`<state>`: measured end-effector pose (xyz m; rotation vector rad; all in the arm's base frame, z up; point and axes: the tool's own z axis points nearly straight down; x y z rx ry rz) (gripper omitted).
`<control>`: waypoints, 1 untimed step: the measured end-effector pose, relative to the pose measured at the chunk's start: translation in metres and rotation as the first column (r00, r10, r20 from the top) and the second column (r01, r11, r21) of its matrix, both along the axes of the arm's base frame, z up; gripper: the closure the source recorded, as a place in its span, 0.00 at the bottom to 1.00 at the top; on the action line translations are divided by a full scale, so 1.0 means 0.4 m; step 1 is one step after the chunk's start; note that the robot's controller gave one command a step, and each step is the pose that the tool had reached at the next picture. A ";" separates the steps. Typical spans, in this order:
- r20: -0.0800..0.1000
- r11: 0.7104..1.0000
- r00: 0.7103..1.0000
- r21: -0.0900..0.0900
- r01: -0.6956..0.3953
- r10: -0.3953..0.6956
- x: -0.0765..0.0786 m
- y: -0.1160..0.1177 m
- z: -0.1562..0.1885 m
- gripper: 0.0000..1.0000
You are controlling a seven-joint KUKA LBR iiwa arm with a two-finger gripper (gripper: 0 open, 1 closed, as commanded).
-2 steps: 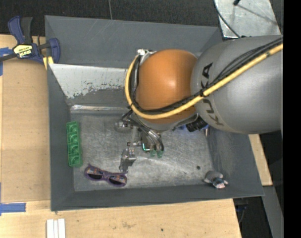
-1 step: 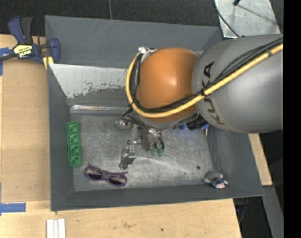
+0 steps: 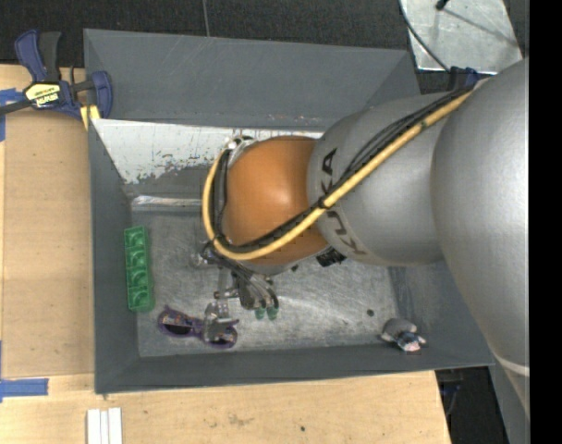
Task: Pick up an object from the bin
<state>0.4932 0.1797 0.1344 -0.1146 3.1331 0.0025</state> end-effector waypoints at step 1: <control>-0.007 0.999 0.999 -0.002 -0.035 0.035 -0.013 0.014 -0.079 0.00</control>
Offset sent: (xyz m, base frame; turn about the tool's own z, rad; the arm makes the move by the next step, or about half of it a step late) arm -0.0113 -0.0001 -0.0304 -0.1399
